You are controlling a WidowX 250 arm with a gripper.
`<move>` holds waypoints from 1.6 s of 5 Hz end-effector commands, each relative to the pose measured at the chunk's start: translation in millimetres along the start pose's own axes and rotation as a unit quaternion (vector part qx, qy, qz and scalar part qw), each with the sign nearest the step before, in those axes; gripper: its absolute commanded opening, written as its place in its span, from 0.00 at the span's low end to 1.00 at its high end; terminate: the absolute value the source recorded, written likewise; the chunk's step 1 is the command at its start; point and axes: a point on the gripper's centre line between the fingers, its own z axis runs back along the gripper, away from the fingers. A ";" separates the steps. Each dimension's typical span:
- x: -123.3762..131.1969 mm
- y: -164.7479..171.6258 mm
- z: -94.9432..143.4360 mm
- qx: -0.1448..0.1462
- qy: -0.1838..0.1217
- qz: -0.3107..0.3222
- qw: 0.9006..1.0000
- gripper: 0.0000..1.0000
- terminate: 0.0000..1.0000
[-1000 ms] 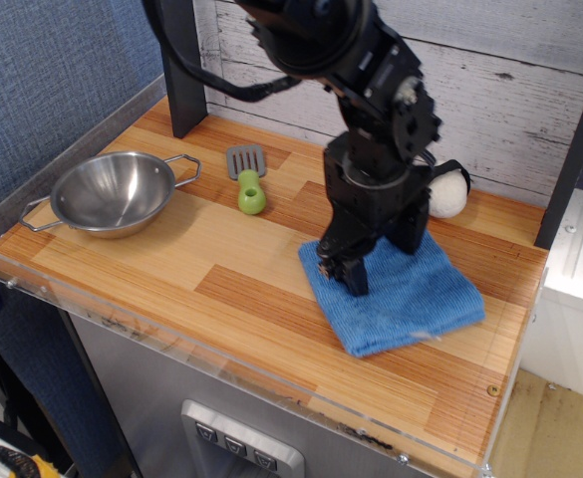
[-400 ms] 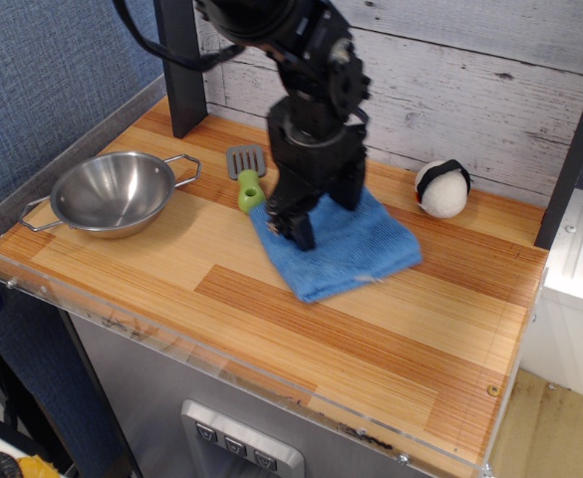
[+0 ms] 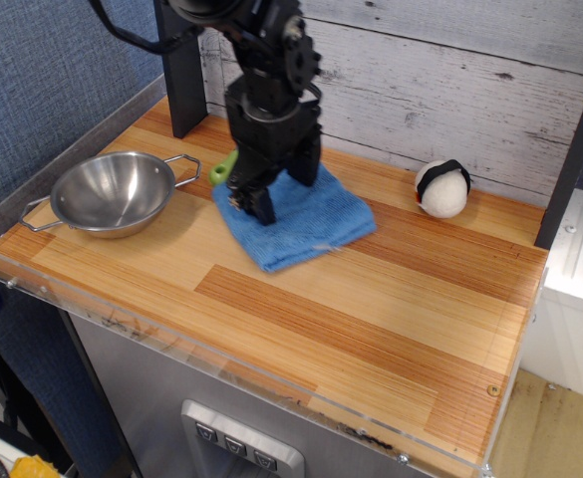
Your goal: Move the towel and place adjacent right to the bowl
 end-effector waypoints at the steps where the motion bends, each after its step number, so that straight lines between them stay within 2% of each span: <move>1: 14.7 23.2 -8.4 0.027 0.006 0.013 1.000 1.00 0.00; 4: 14.0 6.3 48.8 -0.024 0.003 0.017 1.000 1.00 0.00; 6: 16.4 5.8 87.2 -0.052 -0.009 0.027 0.998 1.00 0.00; 7: 18.8 10.4 118.6 -0.070 -0.014 0.050 0.996 1.00 0.00; 8: 13.7 16.7 144.8 -0.095 -0.004 0.059 0.994 1.00 0.00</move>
